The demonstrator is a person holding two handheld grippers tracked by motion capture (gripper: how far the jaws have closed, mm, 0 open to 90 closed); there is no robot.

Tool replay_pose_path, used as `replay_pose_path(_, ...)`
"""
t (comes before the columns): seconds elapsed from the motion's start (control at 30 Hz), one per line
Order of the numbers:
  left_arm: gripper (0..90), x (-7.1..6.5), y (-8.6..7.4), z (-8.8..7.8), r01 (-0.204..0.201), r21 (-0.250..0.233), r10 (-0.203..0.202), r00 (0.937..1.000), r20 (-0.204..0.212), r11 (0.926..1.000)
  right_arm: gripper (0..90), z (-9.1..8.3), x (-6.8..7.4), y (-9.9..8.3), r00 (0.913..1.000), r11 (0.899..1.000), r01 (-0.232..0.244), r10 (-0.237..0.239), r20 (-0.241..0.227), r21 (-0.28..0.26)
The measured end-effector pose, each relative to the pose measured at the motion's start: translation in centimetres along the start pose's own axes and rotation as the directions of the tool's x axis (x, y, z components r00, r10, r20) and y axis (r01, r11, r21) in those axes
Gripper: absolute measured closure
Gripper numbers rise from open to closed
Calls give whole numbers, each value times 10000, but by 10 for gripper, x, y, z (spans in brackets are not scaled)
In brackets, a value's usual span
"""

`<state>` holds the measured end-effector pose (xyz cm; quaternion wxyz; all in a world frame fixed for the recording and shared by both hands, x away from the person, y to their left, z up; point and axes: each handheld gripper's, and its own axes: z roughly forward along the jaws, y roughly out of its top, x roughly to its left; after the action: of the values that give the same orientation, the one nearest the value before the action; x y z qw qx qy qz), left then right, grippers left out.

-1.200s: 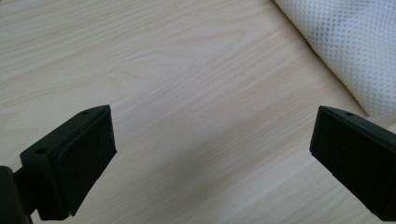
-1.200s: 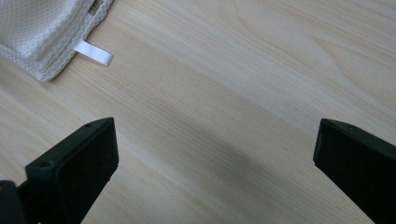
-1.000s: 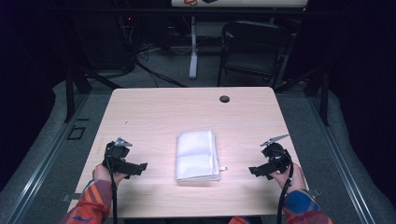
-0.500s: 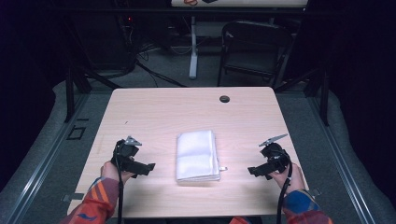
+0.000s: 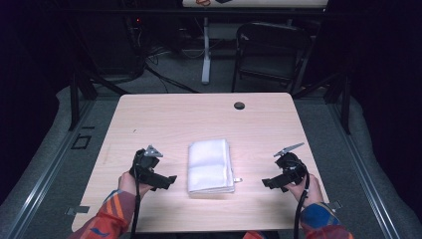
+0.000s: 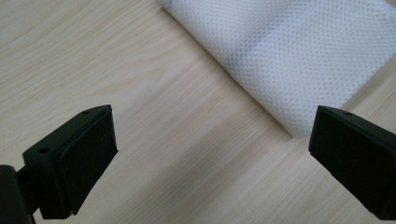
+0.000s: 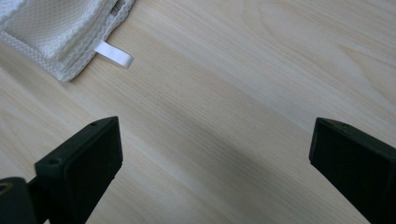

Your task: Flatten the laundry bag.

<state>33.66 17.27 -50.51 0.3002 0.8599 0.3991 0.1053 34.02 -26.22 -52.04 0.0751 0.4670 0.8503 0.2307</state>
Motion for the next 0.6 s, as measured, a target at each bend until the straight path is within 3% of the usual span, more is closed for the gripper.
replay_pose_path(0.2,22,-12,6,8,-347,-19,347,9991,235,9994,33,2,2,0,9996,9998,-64,59,-259,-170)
replay_pose_path(0.33,35,-20,10,13,-543,14,542,9977,396,9985,37,2,3,1,9998,10000,9,-10,-195,-42)
replay_pose_path(0.47,44,-26,14,19,-777,42,773,9949,648,9970,38,3,3,1,9997,9999,105,-104,-205,35)
replay_pose_path(0.6,47,-33,19,26,-1054,128,1040,9914,795,9944,44,5,4,0,9995,9997,-36,29,-323,-231)
